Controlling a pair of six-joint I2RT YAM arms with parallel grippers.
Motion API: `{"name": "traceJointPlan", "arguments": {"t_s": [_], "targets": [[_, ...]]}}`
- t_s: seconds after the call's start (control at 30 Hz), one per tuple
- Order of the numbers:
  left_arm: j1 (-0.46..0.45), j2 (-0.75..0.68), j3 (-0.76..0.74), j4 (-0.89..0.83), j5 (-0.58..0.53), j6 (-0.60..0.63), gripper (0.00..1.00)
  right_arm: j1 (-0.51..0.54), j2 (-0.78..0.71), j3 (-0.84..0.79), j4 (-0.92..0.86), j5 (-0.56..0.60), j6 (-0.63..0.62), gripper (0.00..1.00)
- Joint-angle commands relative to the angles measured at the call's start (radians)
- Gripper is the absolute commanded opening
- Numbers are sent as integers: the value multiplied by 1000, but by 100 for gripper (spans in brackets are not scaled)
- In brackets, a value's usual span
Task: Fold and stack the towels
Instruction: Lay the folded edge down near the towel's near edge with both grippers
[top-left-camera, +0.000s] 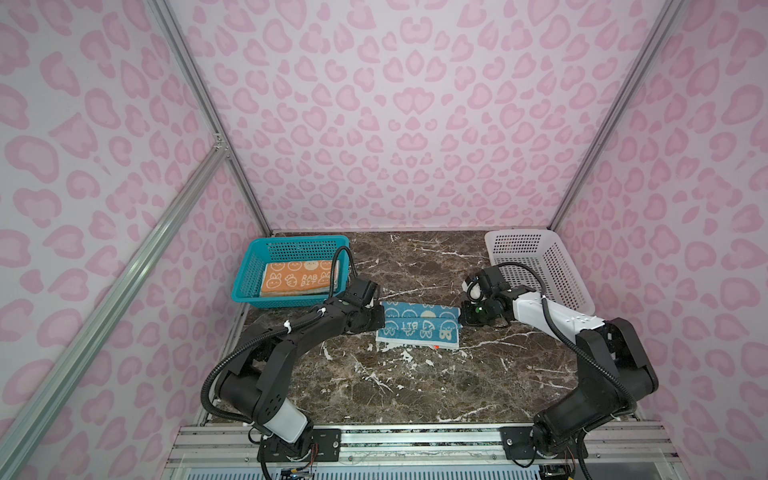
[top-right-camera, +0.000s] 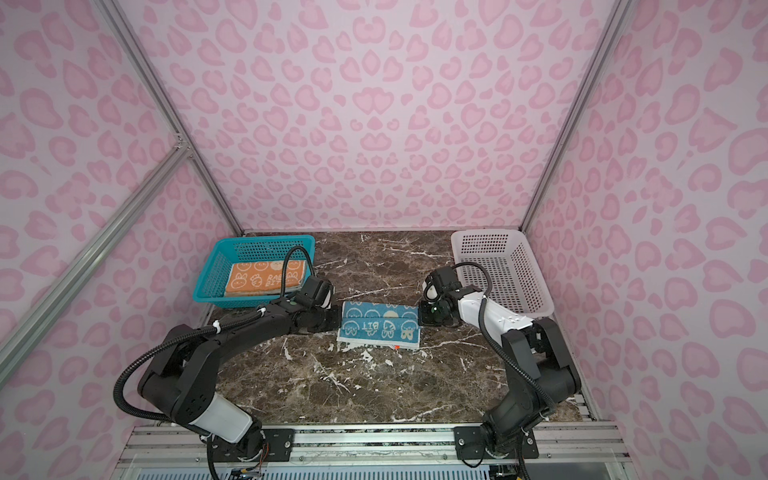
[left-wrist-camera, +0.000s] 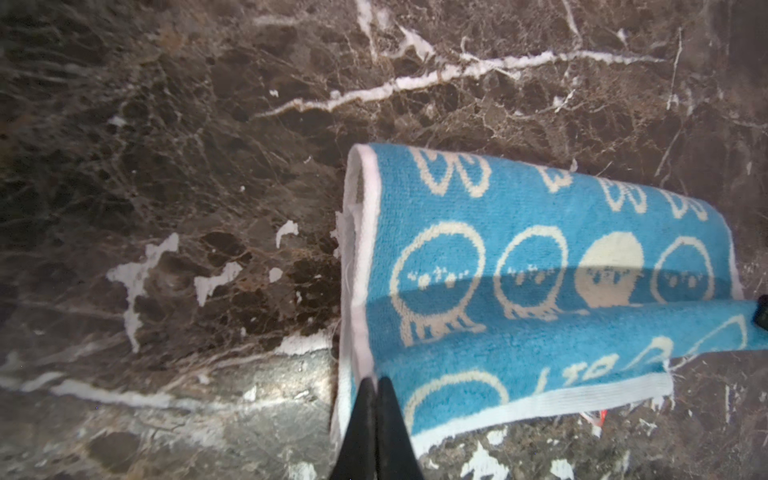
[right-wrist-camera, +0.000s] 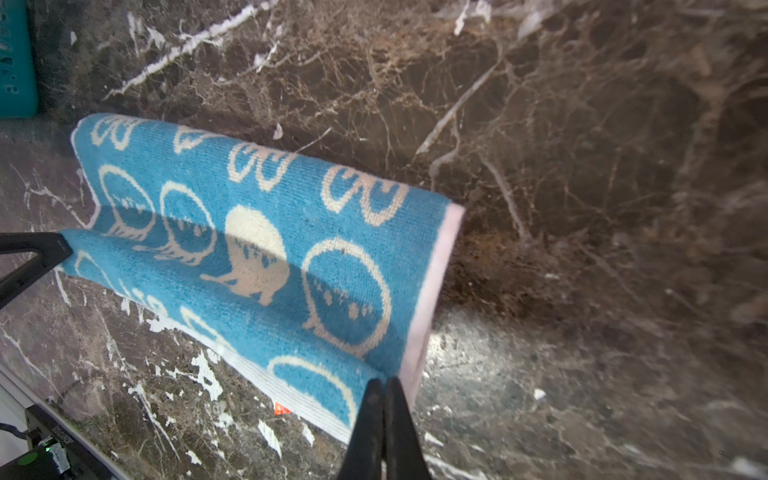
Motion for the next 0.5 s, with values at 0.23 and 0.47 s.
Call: {"name": "traceJointPlan", "arguments": {"t_s": [0.23, 0.47], "targets": [[1, 25, -38, 12, -23, -2, 3, 29, 26, -93, 52, 27, 27, 0], [-3, 33, -49, 29, -15, -5, 9, 31, 39, -93, 58, 30, 25, 0]]}}
